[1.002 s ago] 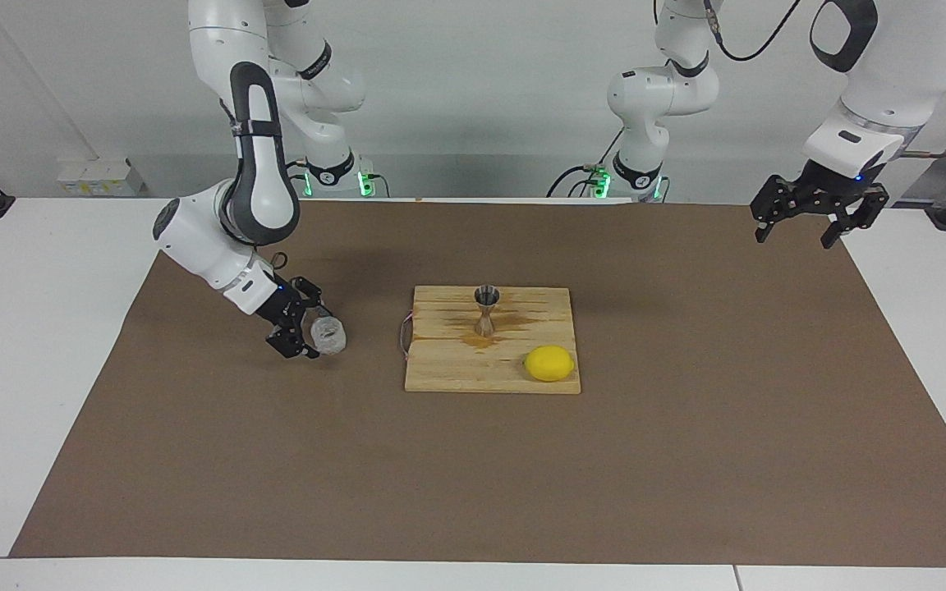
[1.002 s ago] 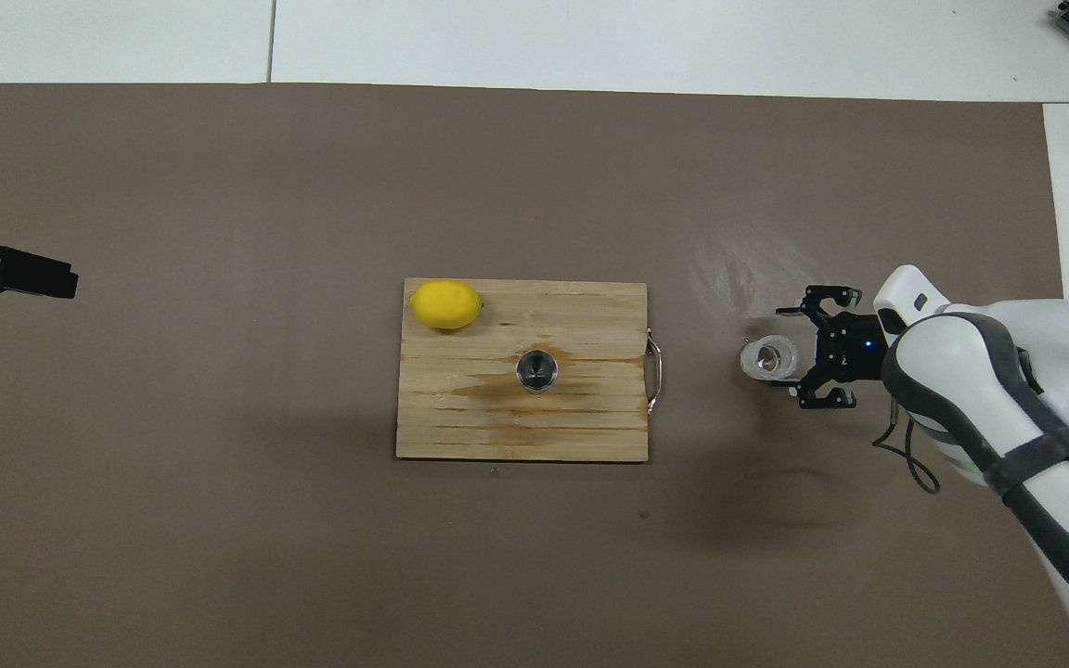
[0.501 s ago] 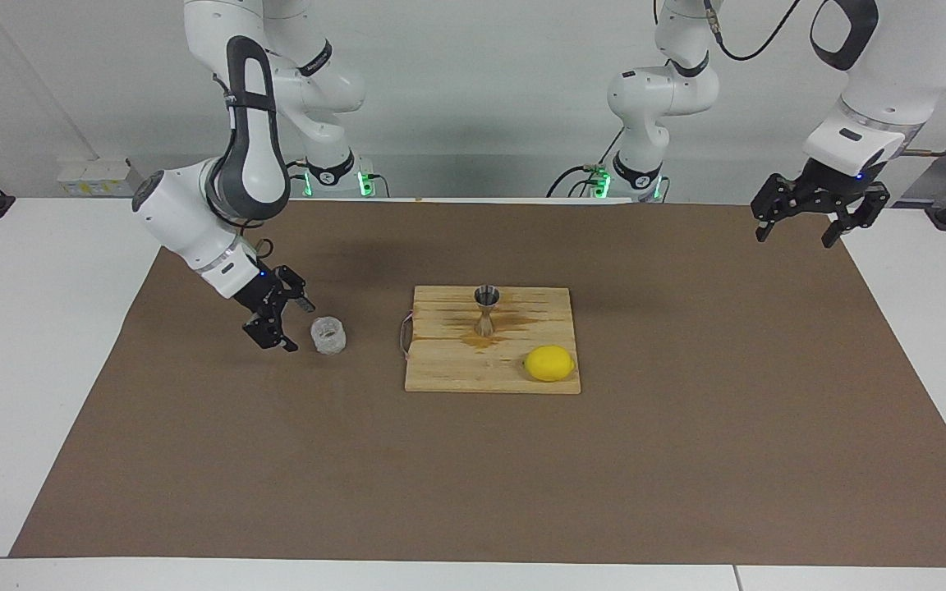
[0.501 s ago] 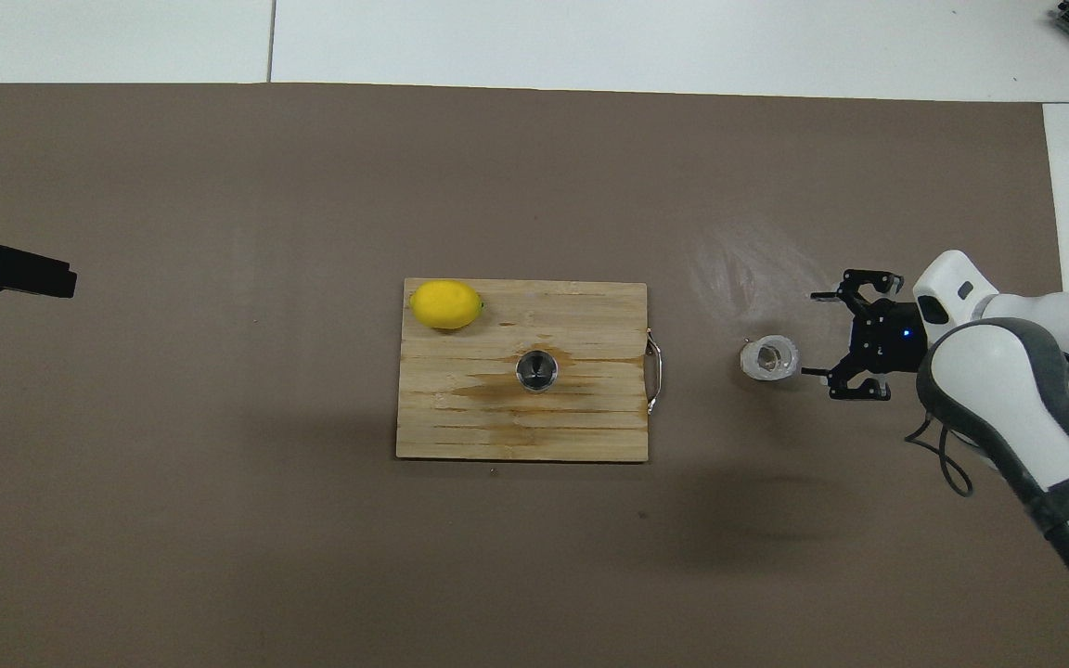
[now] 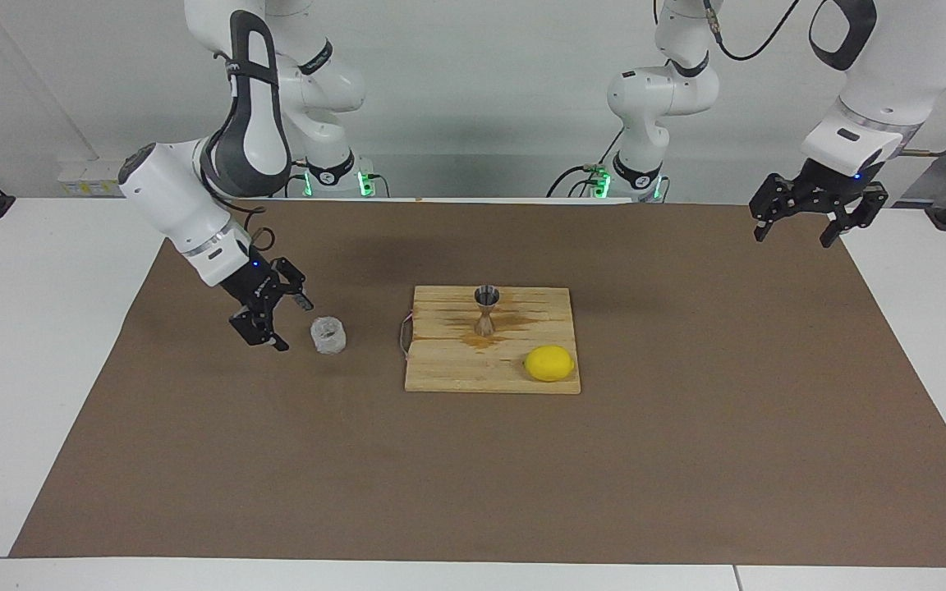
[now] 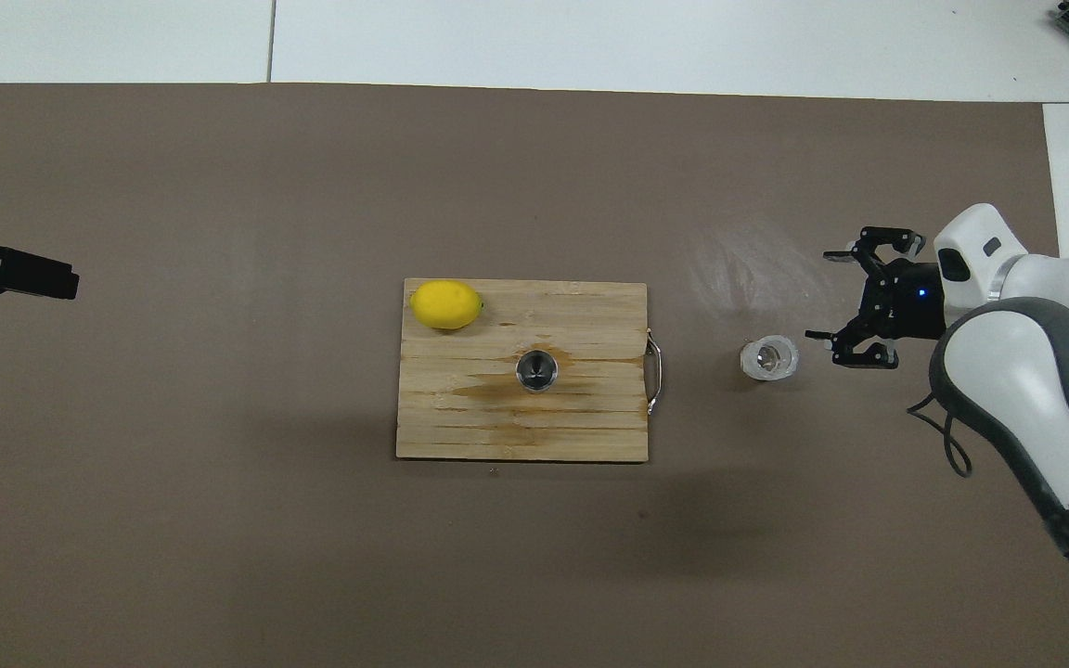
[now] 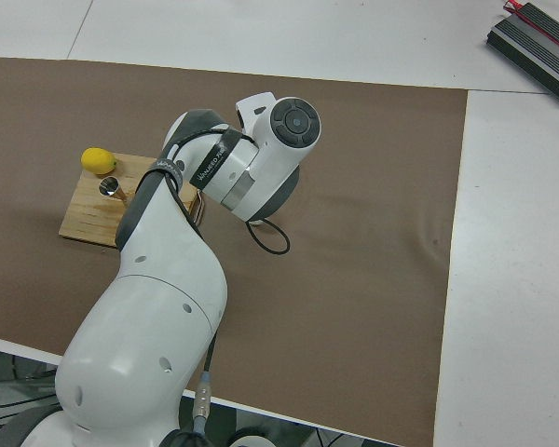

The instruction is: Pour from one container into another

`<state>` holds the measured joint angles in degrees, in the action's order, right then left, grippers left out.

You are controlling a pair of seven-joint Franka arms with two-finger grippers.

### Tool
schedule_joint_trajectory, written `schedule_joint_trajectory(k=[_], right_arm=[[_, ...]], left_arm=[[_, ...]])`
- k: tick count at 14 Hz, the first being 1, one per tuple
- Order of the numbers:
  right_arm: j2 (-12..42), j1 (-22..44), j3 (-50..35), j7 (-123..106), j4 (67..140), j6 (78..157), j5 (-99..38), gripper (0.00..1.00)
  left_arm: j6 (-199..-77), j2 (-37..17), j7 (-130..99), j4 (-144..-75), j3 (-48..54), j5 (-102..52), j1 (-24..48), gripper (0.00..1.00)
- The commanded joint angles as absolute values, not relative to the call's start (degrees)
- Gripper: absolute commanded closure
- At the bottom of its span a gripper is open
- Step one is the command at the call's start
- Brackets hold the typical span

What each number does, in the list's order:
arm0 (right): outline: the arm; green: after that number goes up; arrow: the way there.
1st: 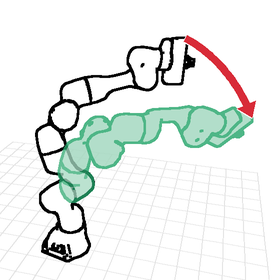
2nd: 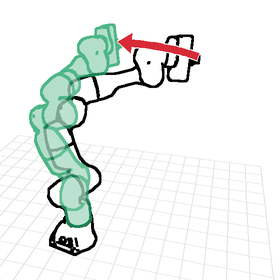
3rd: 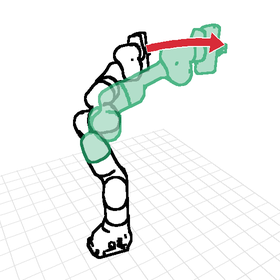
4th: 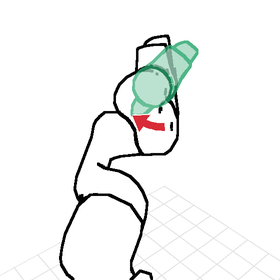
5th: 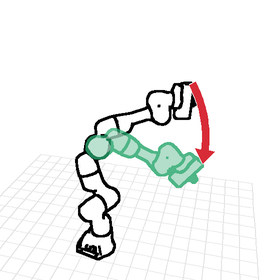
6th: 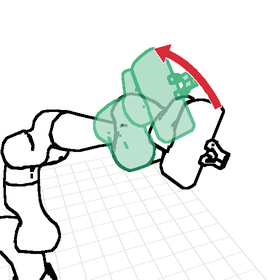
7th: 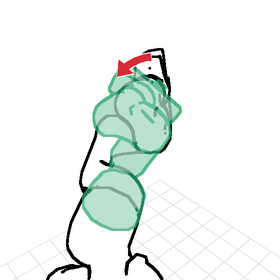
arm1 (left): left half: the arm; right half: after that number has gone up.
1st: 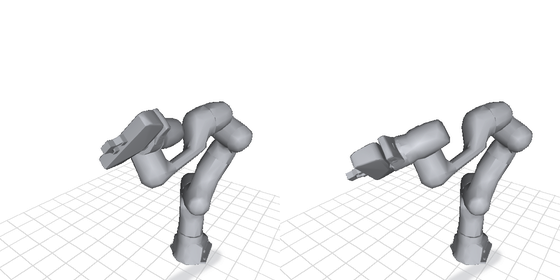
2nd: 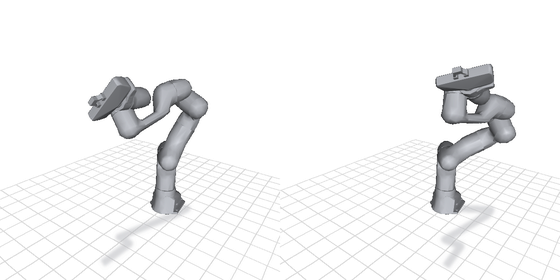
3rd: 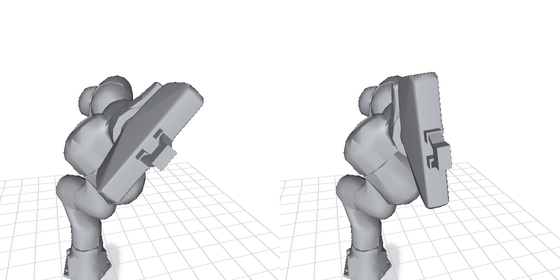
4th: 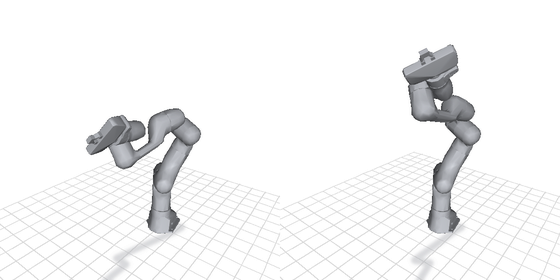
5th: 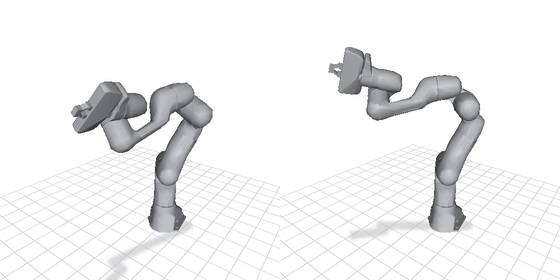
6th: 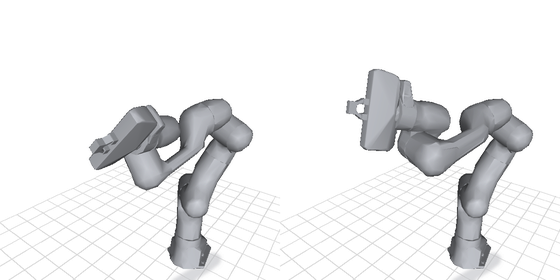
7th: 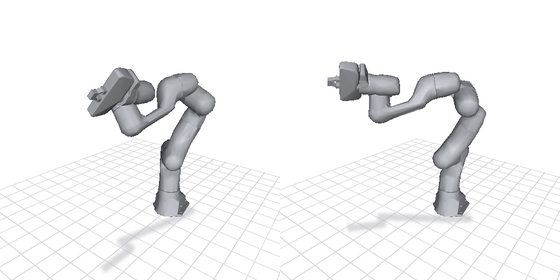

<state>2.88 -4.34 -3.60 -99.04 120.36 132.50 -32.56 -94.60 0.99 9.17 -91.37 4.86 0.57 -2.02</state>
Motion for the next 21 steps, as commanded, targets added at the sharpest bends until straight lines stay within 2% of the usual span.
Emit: schedule_joint_trajectory(k=[1, 7, 13, 21], right_arm=[[2.46, -2.47, -4.04, -88.29, 116.03, 129.21, -24.38, 0.0], [2.29, -1.14, -4.31, -58.42, 106.45, 116.74, -11.01, 0.0], [2.37, 0.53, -4.31, -33.54, 98.37, 111.02, -2.92, 0.0], [4.13, 1.23, -4.39, 10.4, 89.21, 98.62, -2.02, 0.0]], left_arm=[[-93.34, 1.49, 9.49, -91.05, 4.92, -0.18, -2.02, 0.0], [-94.31, 1.23, 9.49, -90.97, 4.66, -0.18, -2.55, 0.0], [-94.92, 1.05, 9.32, -91.05, 4.83, -0.09, -1.93, 0.0], [-95.1, 0.97, 9.49, -91.23, 4.83, 0.0, -2.55, 0.0]])
